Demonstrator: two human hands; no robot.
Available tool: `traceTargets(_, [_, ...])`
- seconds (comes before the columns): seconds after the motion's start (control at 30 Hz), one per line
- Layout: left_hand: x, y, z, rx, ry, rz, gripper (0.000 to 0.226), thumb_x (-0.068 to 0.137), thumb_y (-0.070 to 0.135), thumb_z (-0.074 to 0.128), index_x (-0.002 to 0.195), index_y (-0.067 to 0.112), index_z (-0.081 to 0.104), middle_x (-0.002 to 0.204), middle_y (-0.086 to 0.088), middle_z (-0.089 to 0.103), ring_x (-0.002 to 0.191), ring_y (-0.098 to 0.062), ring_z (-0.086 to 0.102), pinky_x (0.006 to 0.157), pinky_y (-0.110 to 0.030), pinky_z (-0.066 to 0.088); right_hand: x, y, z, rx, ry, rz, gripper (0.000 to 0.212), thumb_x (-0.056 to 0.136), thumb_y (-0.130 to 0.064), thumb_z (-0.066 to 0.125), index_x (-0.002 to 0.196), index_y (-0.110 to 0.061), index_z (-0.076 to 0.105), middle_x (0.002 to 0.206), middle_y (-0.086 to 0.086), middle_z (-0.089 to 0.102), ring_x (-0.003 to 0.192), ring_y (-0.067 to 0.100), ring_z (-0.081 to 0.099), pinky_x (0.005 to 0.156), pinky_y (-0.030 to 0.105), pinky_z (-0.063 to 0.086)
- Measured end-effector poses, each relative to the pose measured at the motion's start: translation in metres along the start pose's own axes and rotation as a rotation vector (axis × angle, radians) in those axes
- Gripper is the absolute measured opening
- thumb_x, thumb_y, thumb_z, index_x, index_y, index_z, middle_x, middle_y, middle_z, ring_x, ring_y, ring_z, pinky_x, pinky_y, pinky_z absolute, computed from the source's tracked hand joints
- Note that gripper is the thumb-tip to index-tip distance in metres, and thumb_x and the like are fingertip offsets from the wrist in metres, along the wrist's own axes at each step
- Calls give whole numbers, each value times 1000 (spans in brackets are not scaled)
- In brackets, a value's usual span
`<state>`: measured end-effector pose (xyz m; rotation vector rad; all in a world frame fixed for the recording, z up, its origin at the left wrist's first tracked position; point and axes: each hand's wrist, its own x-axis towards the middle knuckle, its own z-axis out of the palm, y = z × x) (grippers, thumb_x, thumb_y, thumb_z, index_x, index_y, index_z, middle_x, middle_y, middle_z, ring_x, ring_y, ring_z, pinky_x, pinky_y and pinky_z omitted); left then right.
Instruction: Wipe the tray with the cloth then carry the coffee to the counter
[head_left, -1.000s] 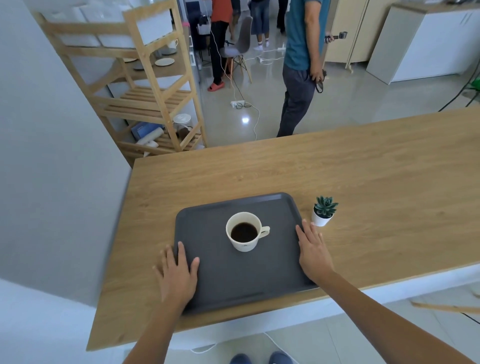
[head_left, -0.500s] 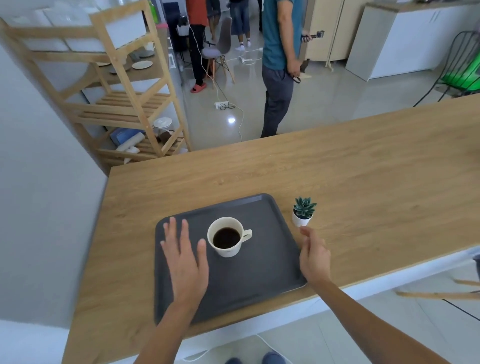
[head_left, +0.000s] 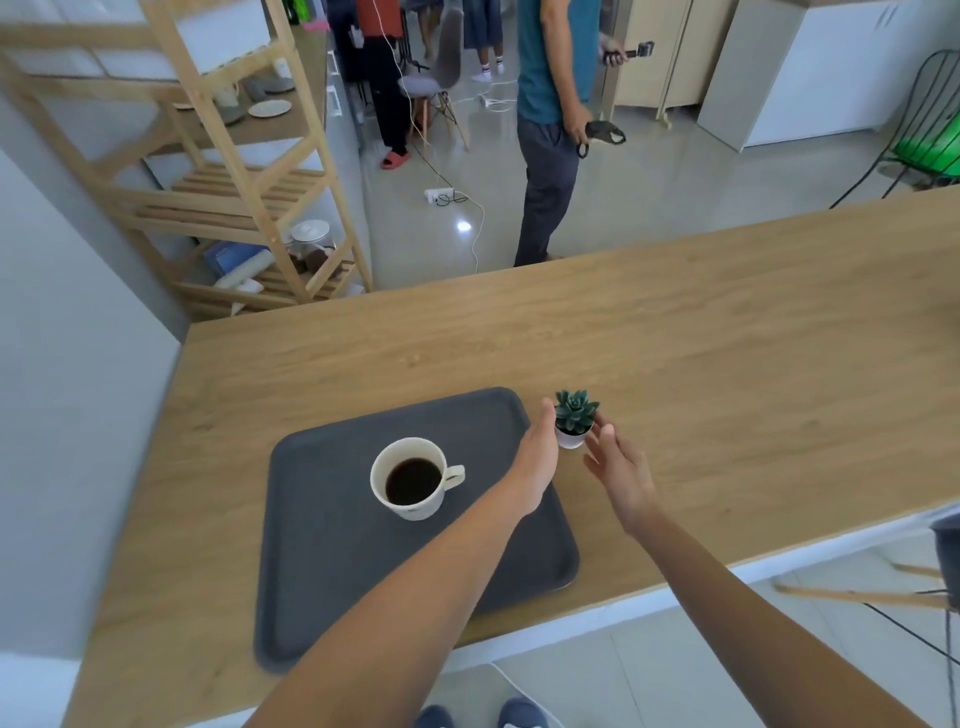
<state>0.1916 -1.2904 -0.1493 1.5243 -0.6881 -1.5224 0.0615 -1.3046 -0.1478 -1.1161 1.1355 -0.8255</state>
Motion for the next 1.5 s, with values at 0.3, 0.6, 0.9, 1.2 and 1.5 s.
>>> traceTargets(0.3, [-17, 103, -106, -114, 127, 166, 68, 95, 61, 15, 144, 21, 39, 152, 2, 38, 142, -15, 29, 108, -32, 20, 64, -89, 106, 24, -318, -65, 39, 102, -39, 26, 136, -30, 42, 132, -8, 51, 126, 14, 45, 108, 36, 33])
traceTargets(0.6, [-29, 119, -321, -272, 340, 219, 75, 96, 59, 6, 144, 12, 39, 151, -5, 40, 141, -20, 33, 110, -36, 17, 114, -97, 333, -59, -635, 63, 39, 102, -41, 22, 126, -25, 49, 129, -2, 52, 128, 19, 45, 109, 40, 32])
traceTargets(0.9, [-3, 98, -480, -439, 469, 197, 78, 94, 63, 6, 139, 14, 48, 143, -2, 51, 135, -18, 41, 118, -44, 18, 151, -74, 500, -158, -717, 221, 51, 102, -42, 16, 139, -17, 42, 149, 3, 41, 139, 21, 35, 117, 42, 24])
traceTargets(1.2, [35, 104, -538, -553, 604, 168, 75, 92, 66, 11, 142, 20, 43, 144, 2, 50, 135, -16, 40, 112, -40, 22, 199, -56, 571, -201, -729, 258, 59, 101, -47, 17, 147, -13, 31, 155, 3, 32, 142, 21, 30, 112, 38, 29])
traceTargets(1.5, [55, 97, -538, -546, 756, 145, 74, 89, 70, 17, 148, 28, 30, 157, 8, 27, 145, -13, 20, 117, -42, 12, 210, -64, 566, -263, -649, 284, 62, 99, -49, 24, 145, -8, 30, 157, 15, 22, 141, 33, 30, 110, 41, 35])
